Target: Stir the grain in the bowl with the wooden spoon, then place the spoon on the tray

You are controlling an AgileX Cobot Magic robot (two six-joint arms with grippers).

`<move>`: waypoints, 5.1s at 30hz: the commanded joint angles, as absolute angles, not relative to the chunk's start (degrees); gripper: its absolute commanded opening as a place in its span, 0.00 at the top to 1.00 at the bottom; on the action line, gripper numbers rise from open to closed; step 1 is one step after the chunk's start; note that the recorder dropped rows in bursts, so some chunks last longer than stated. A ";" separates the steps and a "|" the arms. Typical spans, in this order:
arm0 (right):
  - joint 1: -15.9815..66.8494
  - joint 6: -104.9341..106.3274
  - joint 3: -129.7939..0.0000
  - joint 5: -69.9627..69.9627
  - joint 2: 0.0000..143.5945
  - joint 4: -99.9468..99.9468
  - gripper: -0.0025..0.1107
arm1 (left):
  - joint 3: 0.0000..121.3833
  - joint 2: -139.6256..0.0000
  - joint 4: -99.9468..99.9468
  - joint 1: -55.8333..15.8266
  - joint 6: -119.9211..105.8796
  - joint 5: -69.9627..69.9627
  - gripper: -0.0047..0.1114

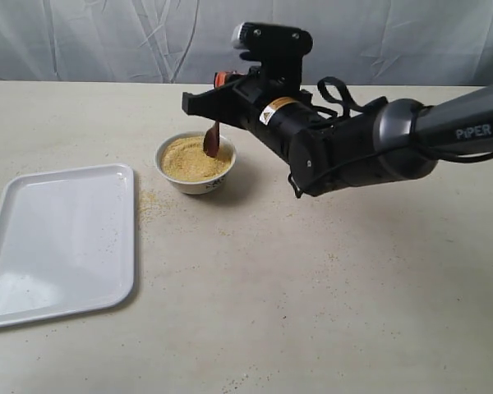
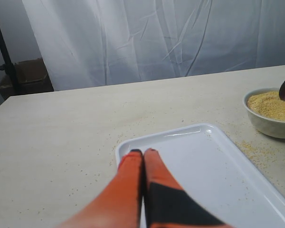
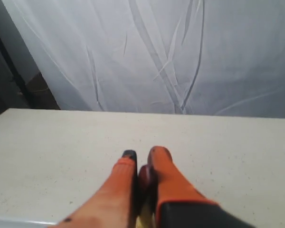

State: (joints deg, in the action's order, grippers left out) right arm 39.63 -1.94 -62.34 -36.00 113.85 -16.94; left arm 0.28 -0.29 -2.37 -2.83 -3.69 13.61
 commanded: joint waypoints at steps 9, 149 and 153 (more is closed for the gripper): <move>40.04 -4.38 -62.58 -36.94 111.67 -15.02 0.99 | 0.00 0.00 -2.45 -3.19 -3.69 13.66 0.96; 42.37 22.65 -119.11 29.57 136.79 -35.98 0.45 | 0.00 0.00 -2.45 -3.19 -3.69 13.66 0.96; 36.89 14.39 -119.11 48.82 130.76 -28.17 0.93 | 0.00 0.00 -2.45 -3.19 -3.69 13.66 0.96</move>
State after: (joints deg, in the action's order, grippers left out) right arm 40.37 16.47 -118.78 39.26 133.77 -33.10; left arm 0.28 -0.29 -2.37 -2.83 -3.69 13.61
